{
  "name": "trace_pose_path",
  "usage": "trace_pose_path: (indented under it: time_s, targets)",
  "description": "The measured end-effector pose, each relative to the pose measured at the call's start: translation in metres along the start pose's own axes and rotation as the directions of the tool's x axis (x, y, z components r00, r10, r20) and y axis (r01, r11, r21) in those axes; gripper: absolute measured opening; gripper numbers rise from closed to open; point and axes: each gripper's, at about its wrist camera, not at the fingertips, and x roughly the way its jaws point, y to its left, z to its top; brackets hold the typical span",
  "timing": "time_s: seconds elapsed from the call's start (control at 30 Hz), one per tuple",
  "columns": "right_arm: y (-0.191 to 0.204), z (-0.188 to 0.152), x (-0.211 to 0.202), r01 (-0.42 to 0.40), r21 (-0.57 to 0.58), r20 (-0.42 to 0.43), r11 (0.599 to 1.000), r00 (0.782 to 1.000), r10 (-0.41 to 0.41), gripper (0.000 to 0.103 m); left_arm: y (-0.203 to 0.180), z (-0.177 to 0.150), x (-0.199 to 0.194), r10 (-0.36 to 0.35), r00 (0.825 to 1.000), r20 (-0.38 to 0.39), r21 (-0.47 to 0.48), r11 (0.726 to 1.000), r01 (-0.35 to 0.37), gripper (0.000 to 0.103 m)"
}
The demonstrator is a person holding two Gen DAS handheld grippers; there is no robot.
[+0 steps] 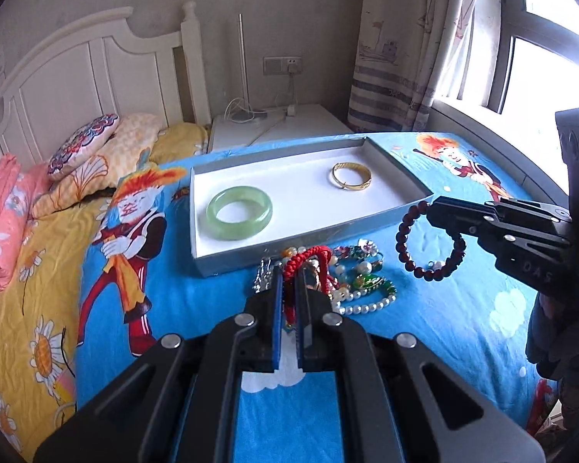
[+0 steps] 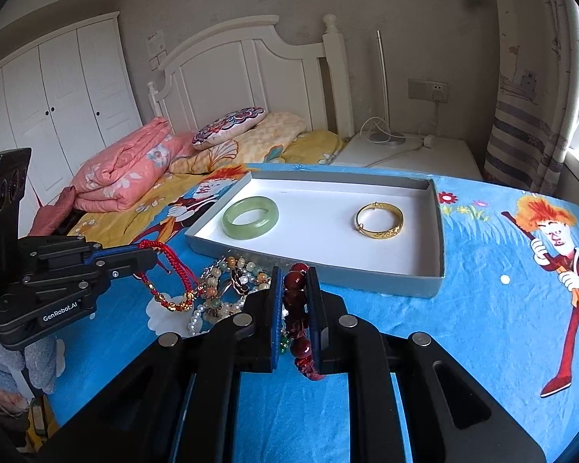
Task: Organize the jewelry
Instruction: 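Carry both bracelets into the tray and open both tools to release them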
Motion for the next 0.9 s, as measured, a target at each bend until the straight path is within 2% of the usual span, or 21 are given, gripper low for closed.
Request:
trace_pose_path:
  time_s: [0.43, 0.9]
  targets:
    - [0.001, 0.013, -0.006, 0.058, -0.049, 0.025, 0.997, 0.998, -0.056, 0.014, -0.02, 0.022, -0.005, 0.008, 1.0, 0.015, 0.056, 0.998, -0.009, 0.005]
    - [-0.004, 0.032, 0.0, 0.103, -0.09, 0.05, 0.991, 0.994, -0.098, 0.014, -0.011, 0.052, 0.023, 0.003, 1.0, 0.005, 0.053, 0.999, -0.003, 0.005]
